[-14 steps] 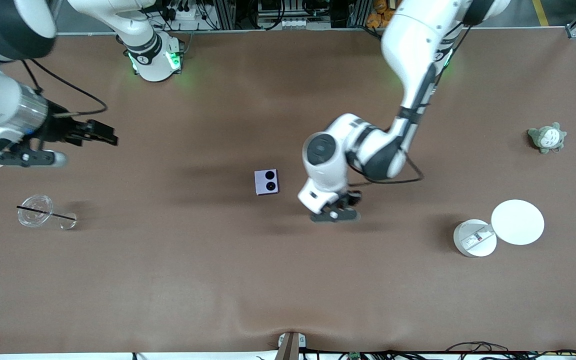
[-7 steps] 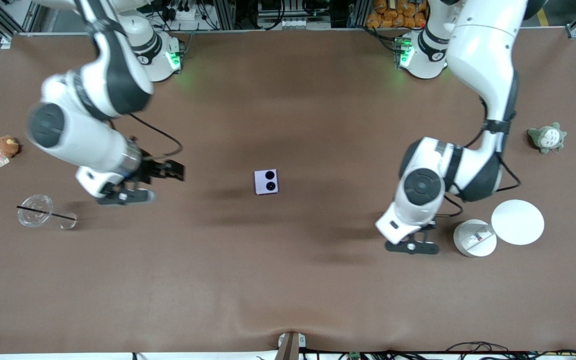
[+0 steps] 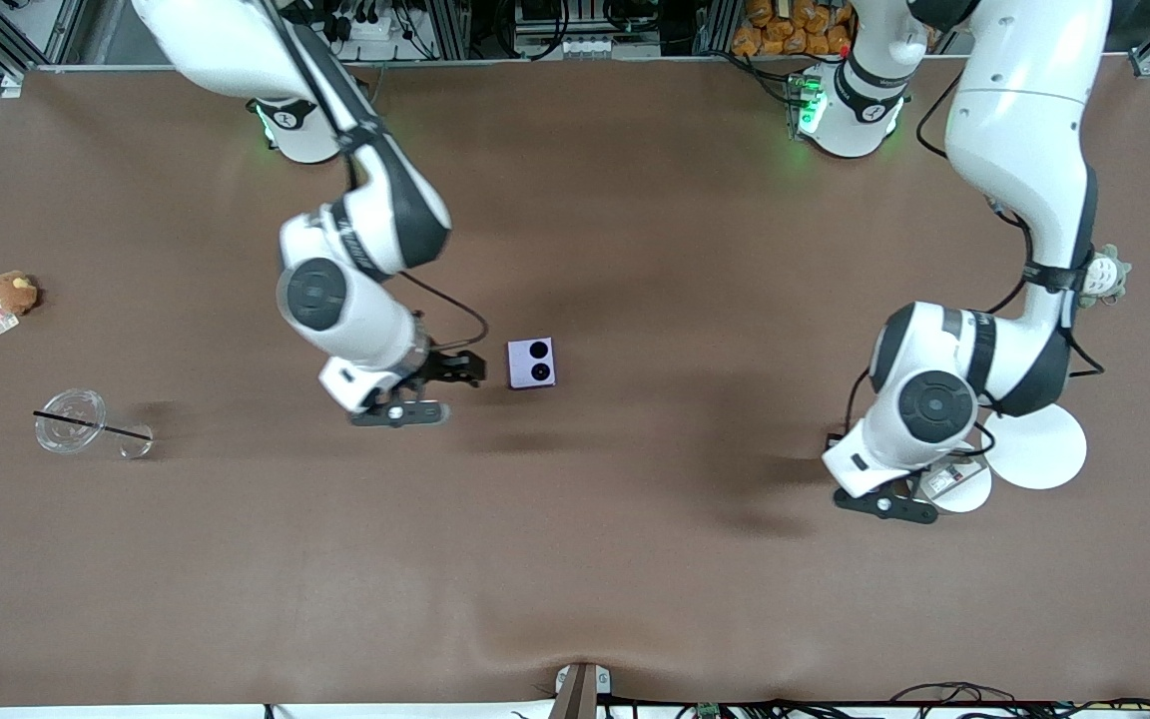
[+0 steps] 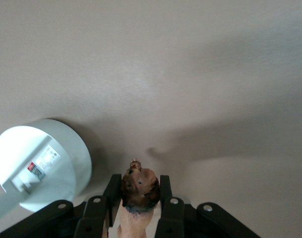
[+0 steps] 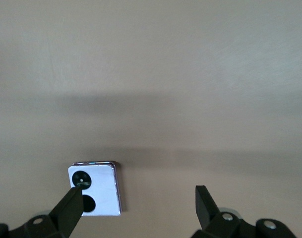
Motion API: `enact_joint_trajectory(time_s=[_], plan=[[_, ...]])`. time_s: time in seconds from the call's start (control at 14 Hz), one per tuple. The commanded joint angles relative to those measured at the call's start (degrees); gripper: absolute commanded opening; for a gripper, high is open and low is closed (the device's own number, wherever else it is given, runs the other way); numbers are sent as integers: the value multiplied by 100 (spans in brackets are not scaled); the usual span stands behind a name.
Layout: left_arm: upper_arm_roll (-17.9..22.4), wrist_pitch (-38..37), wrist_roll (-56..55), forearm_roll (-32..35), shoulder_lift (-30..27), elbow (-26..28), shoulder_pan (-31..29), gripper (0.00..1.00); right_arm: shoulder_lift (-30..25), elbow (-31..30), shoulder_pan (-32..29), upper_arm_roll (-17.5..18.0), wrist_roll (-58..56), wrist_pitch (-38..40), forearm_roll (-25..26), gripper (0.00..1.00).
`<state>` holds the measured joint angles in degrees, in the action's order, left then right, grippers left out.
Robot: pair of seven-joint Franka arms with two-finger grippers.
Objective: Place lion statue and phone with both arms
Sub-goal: 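Carry the lion toward the white lamp while the right gripper reaches the phone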
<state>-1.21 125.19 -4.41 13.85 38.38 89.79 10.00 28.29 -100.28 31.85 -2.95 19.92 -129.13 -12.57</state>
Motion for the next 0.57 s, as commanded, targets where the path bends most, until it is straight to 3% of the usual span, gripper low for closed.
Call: enact_joint_trajectory(time_s=[0.0,0.43,0.5], plan=[[-90,356,247,21,21,179,-200,0,369,79,277,-66,143,-304,-105,100],[-90,471,335,21,117,180,-349,0,616,-61,735,-75,451,-499,-88,100],[-90,471,327,21,126,180,-350,6,616,-62,822,-83,512,-508,-79,100]])
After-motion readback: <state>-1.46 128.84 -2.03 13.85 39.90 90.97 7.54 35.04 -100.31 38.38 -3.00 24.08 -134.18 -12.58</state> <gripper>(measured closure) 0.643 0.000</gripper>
